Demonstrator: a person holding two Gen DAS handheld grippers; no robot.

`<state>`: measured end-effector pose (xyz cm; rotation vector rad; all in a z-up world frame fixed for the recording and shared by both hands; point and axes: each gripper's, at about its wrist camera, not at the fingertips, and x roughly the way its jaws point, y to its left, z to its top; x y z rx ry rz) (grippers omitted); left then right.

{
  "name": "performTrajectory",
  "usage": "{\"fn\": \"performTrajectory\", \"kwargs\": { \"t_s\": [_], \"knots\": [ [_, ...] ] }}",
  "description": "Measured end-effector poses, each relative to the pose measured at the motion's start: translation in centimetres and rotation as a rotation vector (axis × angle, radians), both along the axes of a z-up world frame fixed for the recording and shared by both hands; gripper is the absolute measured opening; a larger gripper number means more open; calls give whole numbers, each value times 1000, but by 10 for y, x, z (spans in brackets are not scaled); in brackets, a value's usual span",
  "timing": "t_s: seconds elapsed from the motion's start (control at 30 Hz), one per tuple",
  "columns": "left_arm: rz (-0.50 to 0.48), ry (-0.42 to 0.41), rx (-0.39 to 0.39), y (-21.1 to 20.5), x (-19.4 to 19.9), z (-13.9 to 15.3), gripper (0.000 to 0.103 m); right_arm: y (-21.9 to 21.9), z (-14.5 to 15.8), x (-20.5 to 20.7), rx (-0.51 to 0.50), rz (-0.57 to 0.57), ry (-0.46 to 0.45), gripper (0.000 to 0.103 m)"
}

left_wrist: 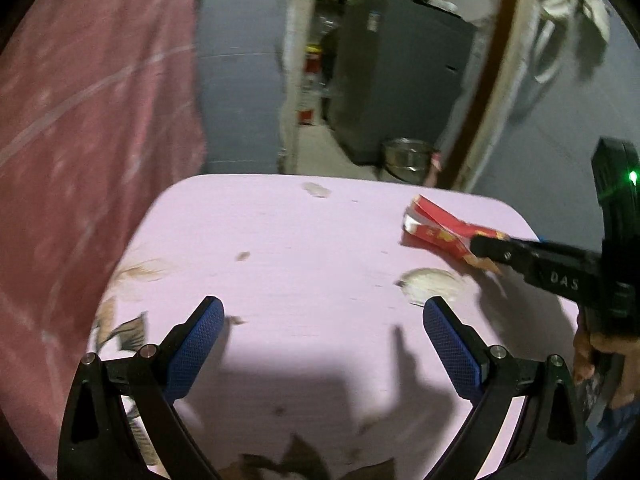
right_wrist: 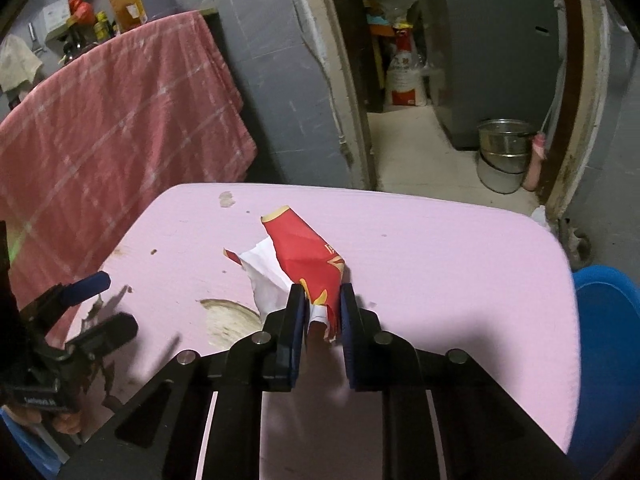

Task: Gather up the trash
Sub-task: 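Grasp the red-white wrapper with the right tool while the left tool grasps the tan paper scrap, then carry the red-white wrapper and tan scrap over the blue bucket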

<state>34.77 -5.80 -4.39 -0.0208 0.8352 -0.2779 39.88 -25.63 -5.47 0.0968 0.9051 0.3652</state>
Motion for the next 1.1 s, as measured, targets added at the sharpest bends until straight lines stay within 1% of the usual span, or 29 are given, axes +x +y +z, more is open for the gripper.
{"fn": "performTrajectory", "kwargs": {
  "t_s": [0.13,0.33,0.4,0.47,0.5,0.57,0.63,0.67,0.7,0.77,0.8,0.87,0.97,1.1],
  "knots": [
    [-75,18,32,-24,2,-3,97,-14,2,-4,-5,-22,-11,15],
    [-150,48,80,-54,9,-9,96,-35,3,-11,10,-49,-18,15],
    [-162,58,130,-65,14,-14,90,-42,2,-13,20,-56,-18,15],
    [-179,77,178,-75,21,-21,76,-48,1,-16,32,-66,-18,15],
    [-191,89,189,-79,23,-24,75,-51,0,-17,38,-69,-18,15],
    [-200,76,186,-79,22,-24,74,-55,-1,-20,50,-74,-18,15],
    [-202,72,204,-80,24,-27,74,-60,-1,-23,63,-76,-19,15],
    [-207,77,197,-81,25,-28,71,-62,0,-24,74,-78,-20,15],
    [-212,78,188,-82,25,-28,68,-63,1,-24,81,-80,-22,15],
    [-228,80,175,-84,24,-29,59,-65,3,-27,85,-81,-32,15],
    [-234,80,172,-84,23,-29,57,-65,4,-28,84,-79,-33,15],
    [-248,81,162,-87,22,-28,47,-65,4,-30,85,-75,-35,15],
    [-250,73,175,-90,20,-27,46,-66,6,-33,84,-73,-43,15],
    [-226,76,160,-89,18,-25,45,-66,8,-39,81,-71,-53,15]
  ]
}}
